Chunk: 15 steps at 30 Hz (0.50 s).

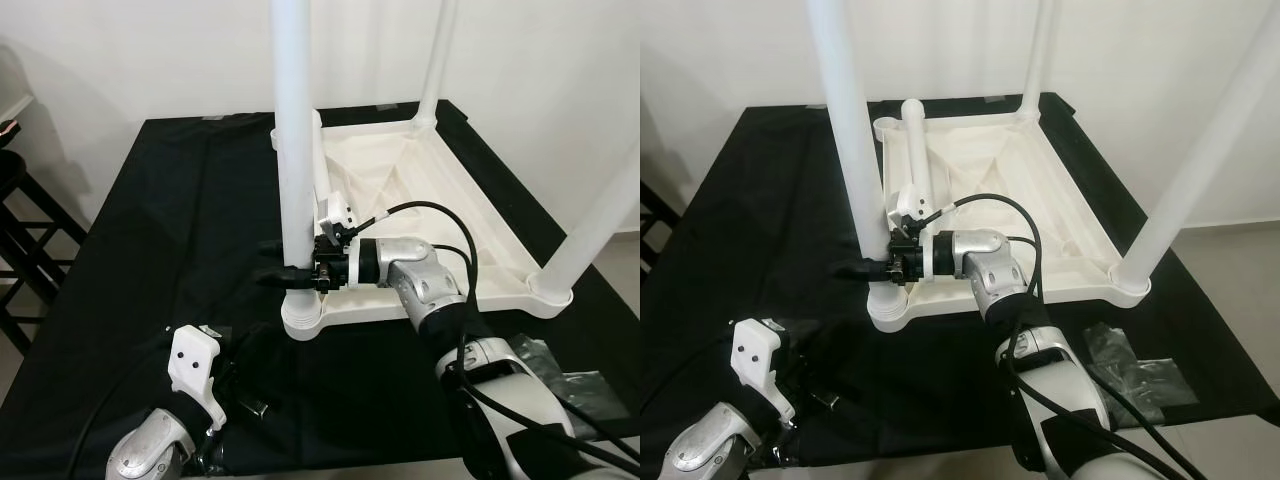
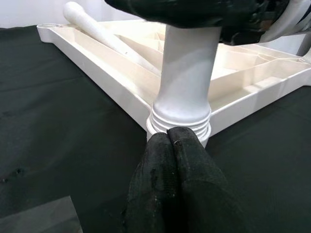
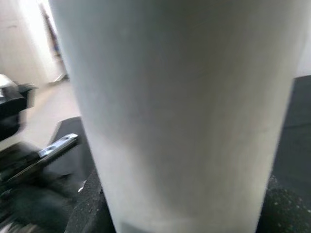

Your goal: Building children table

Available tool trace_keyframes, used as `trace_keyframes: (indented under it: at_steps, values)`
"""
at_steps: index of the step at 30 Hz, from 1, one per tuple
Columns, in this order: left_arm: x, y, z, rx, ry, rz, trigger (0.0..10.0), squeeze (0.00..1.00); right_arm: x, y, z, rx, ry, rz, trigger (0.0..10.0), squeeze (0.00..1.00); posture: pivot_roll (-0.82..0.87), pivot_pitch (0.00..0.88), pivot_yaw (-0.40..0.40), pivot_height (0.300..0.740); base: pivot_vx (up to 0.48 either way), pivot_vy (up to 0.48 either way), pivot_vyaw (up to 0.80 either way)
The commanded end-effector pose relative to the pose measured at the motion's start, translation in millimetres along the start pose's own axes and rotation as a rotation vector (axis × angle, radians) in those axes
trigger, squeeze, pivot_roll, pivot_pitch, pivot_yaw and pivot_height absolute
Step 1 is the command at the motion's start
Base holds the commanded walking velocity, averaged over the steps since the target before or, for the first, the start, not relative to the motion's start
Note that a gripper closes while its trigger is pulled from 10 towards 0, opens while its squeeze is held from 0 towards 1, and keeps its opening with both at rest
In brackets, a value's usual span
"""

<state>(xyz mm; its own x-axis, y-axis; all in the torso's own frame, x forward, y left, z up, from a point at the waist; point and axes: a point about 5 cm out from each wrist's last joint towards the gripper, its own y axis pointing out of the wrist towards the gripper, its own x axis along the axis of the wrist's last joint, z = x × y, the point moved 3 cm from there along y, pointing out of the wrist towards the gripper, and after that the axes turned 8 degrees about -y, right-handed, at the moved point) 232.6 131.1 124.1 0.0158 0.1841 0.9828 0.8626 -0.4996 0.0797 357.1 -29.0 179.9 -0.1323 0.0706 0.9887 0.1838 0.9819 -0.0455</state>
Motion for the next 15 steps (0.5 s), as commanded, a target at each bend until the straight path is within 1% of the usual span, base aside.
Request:
trace_keyframes:
  at_steps: [1, 2, 3, 4, 5, 6, 8, 9, 10, 11, 13, 14, 15]
  values:
    - [-3, -3.7, 0.3, 0.008, -0.001, 0.011, 10.0, 0.0, -41, -4.4, -2.2, -0.227, 0.165, 0.133, 0.0, 0.0, 0.04, 0.088, 0.006, 0.74, 0.0, 0.0, 0.0]
    - [-2, -4.9, 0.5, 0.01, 0.0, 0.011, 10.0, 0.0, -58, -13.5, -5.9, -0.555, 0.173, 0.203, 0.0, 0.0, 0.03, 0.095, 0.001, 0.74, 0.0, 0.0, 0.0]
    - [-2, -4.9, 0.5, 0.01, 0.0, 0.011, 10.0, 0.0, -58, -13.5, -5.9, -0.555, 0.173, 0.203, 0.0, 0.0, 0.03, 0.095, 0.001, 0.74, 0.0, 0.0, 0.0]
    - [-1, -6.0, 0.8, 0.011, 0.001, 0.01, 10.0, 0.0, -68, -20.5, 6.8, -0.71, 0.212, 0.226, 0.0, 0.0, 0.05, 0.112, 0.005, 0.74, 0.0, 0.0, 0.0]
    - [-1, -6.0, 0.8, 0.011, 0.001, 0.01, 10.0, 0.0, -68, -20.5, 6.8, -0.71, 0.212, 0.226, 0.0, 0.0, 0.05, 0.112, 0.005, 0.74, 0.0, 0.0, 0.0]
    - [-1, -6.6, 1.0, 0.012, 0.002, 0.01, 10.0, 0.0, -71, -23.8, 20.7, -0.777, 0.227, 0.231, 0.0, 0.0, 0.05, 0.112, 0.005, 0.74, 0.0, 0.0, 0.0]
    - [-1, -6.6, 1.0, 0.012, 0.002, 0.01, 10.0, 0.0, -71, -23.8, 20.7, -0.777, 0.227, 0.231, 0.0, 0.0, 0.05, 0.112, 0.005, 0.74, 0.0, 0.0, 0.0]
    - [-1, -7.6, 2.1, 0.016, 0.006, 0.011, 10.0, 0.0, -72, -20.0, 36.6, -0.768, 0.244, 0.224, 0.0, 0.0, 0.03, 0.106, 0.021, 0.74, 0.0, 0.0, 0.0]
    - [-1, -7.6, 2.1, 0.016, 0.006, 0.011, 10.0, 0.0, -72, -20.0, 36.6, -0.768, 0.244, 0.224, 0.0, 0.0, 0.03, 0.106, 0.021, 0.74, 0.0, 0.0, 0.0]
    - [0, -7.9, 2.7, 0.018, 0.006, 0.012, 10.0, 0.0, -72, -15.4, 43.6, -0.72, 0.222, 0.222, 0.0, 0.0, 0.02, 0.106, 0.025, 0.74, 0.0, 0.0, 0.0]
    - [-1, -8.1, 3.1, 0.012, 0.003, 0.016, 10.0, 0.0, -69, -13.2, 36.2, -0.701, 0.176, 0.232, 0.0, 0.0, 0.03, 0.1, 0.02, 0.74, 0.0, 0.0, 0.0]
    - [-1, -8.1, 3.1, 0.012, 0.003, 0.016, 10.0, 0.0, -69, -13.2, 36.2, -0.701, 0.176, 0.232, 0.0, 0.0, 0.03, 0.1, 0.02, 0.74, 0.0, 0.0, 0.0]
    - [-1, -8.0, 3.1, 0.012, 0.002, 0.017, 10.0, 0.0, -68, -13.5, 31.7, -0.705, 0.161, 0.238, 0.7, 0.0, 0.03, 0.102, 0.023, 0.74, 0.0, 0.0, 0.0]
